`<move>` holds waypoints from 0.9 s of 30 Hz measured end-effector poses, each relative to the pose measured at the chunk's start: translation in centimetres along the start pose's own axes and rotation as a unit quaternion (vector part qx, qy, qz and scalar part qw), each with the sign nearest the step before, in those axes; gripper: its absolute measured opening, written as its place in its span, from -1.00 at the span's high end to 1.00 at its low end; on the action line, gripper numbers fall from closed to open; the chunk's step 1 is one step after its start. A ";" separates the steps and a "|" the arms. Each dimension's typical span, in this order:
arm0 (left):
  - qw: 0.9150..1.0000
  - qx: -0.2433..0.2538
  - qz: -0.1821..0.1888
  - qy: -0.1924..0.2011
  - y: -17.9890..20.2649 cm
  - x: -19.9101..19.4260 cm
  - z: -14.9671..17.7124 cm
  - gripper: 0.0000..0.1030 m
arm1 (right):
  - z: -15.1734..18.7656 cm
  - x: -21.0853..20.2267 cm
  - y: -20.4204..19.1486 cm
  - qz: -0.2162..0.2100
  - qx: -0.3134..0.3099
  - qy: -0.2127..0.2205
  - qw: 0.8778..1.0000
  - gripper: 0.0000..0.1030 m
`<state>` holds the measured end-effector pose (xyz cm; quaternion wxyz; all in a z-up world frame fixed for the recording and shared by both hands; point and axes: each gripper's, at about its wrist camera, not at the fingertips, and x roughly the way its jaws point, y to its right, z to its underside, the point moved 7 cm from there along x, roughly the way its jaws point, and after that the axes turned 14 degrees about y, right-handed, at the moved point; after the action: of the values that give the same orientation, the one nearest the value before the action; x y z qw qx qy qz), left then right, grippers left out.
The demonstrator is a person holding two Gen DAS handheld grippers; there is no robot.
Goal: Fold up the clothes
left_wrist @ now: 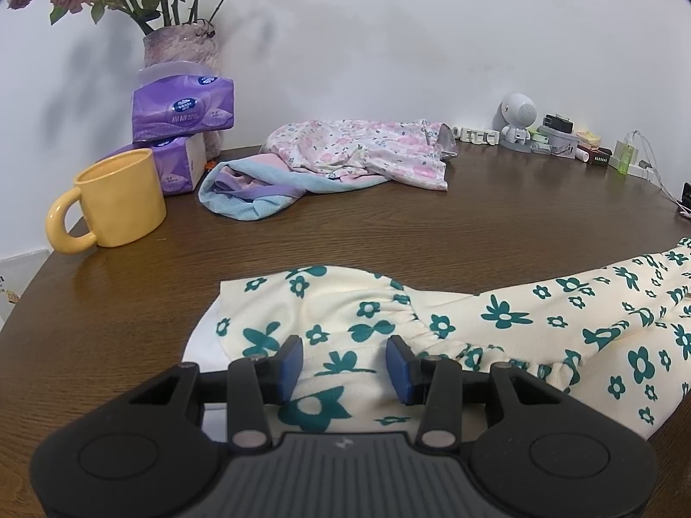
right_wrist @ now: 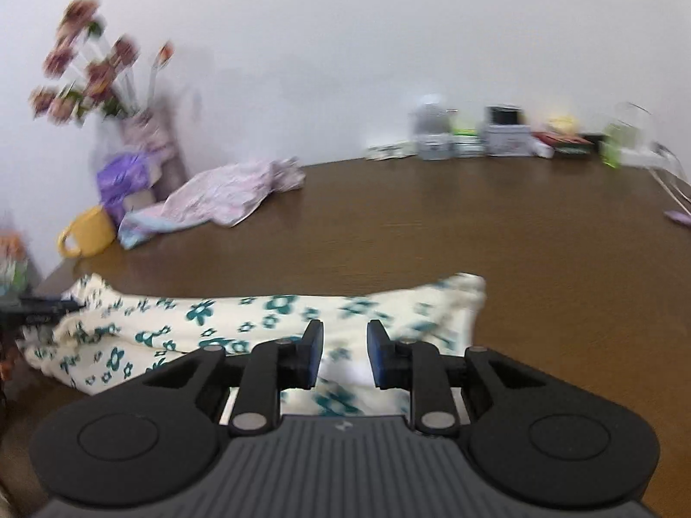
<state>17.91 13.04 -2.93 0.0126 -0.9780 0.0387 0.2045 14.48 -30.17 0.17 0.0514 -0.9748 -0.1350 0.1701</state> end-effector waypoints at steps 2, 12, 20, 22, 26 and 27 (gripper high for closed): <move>1.000 0.000 0.000 0.000 0.0 0.0 0.0 0.19 | 0.5 1.7 -0.8 0.006 -0.031 -0.009 0.999 0.57; 1.000 -0.010 -0.009 0.003 -0.1 -0.1 0.1 0.18 | 3.2 3.1 1.8 0.045 -0.016 -0.031 0.998 0.63; 1.000 -0.016 -0.023 0.005 -0.2 -0.4 0.2 0.15 | 3.4 3.1 1.9 0.046 -0.029 -0.033 0.998 0.63; 1.000 -0.015 -0.023 0.005 -0.2 -0.4 0.2 0.15 | 3.4 3.1 1.8 0.049 -0.032 -0.032 0.998 0.62; 1.000 -0.015 -0.024 0.006 -0.1 -0.4 0.2 0.15 | 3.5 3.2 1.4 0.056 -0.045 -0.031 0.997 0.59; 1.000 -0.015 -0.024 0.006 -0.1 -0.5 0.2 0.15 | 3.5 3.2 1.4 0.057 -0.046 -0.032 0.997 0.59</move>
<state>17.42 13.14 -2.91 0.0023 -0.9800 0.0121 0.1988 16.51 -30.38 -4.38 -0.0076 -0.9764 -0.0884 0.1970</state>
